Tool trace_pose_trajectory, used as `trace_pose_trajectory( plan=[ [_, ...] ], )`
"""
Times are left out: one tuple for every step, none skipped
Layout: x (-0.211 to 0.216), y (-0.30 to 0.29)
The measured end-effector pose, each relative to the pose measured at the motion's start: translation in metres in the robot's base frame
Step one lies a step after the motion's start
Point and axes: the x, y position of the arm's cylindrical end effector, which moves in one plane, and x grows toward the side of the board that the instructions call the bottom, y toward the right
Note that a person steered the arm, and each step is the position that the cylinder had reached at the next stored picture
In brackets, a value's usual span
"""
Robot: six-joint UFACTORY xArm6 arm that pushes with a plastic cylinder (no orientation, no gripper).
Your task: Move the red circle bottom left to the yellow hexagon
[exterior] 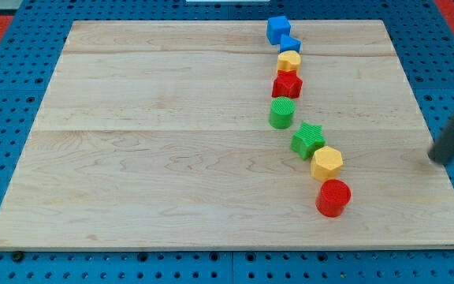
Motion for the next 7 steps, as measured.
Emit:
trace_pose_trajectory(
  plan=[
    [0.080, -0.012],
    [0.081, -0.028],
    [0.081, -0.080],
    [0.049, -0.137],
    [0.043, -0.148],
    [0.043, -0.148],
    [0.029, -0.135]
  ],
)
